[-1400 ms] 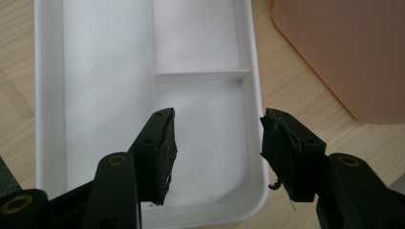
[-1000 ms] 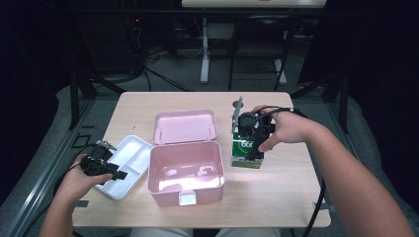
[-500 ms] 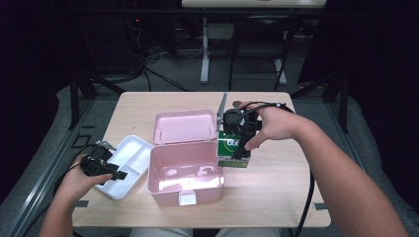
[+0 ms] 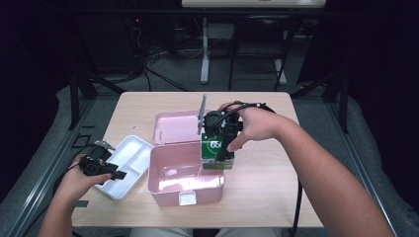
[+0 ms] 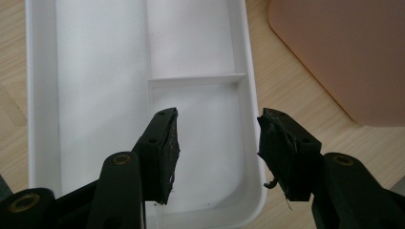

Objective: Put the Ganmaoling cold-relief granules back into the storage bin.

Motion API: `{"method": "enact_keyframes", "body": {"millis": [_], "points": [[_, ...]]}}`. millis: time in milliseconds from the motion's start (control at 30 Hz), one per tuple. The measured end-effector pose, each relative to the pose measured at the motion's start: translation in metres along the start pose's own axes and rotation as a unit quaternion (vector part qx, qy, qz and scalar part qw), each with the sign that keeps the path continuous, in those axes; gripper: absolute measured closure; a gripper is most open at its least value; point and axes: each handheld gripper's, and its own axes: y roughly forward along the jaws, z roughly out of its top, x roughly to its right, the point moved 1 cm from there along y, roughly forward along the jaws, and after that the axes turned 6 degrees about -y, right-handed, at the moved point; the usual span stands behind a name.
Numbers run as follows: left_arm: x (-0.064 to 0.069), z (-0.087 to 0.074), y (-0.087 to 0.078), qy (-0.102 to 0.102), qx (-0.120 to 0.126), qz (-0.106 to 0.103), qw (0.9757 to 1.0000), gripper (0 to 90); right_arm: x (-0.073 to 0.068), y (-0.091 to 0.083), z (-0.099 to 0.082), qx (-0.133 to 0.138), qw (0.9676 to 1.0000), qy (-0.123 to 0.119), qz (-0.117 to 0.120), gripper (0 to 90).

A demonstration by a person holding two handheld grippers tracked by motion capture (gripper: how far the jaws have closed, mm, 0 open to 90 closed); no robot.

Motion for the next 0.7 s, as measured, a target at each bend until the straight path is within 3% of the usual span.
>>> {"method": "enact_keyframes", "body": {"millis": [700], "points": [[-0.001,-0.001,0.001,0.000,-0.003,0.000,1.0000,47.8,0.002,0.021,0.023,-0.005,0.9998,-0.014,0.015,16.6]]}}
